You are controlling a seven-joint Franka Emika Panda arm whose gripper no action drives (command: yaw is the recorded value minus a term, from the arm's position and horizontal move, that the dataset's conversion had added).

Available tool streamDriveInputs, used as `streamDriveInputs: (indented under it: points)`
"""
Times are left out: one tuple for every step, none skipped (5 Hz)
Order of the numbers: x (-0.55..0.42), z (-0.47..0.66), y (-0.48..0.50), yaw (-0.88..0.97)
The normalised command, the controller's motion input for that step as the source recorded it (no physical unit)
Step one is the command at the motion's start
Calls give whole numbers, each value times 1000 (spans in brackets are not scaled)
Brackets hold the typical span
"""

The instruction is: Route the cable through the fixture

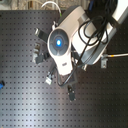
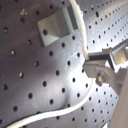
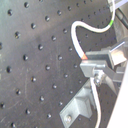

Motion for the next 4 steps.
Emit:
streamDriveInputs:
  points:
    - [-74, 250, 263, -83]
    - [18, 251, -52, -209]
    - [25, 82, -64, -106]
    - [-41, 44, -22, -29]
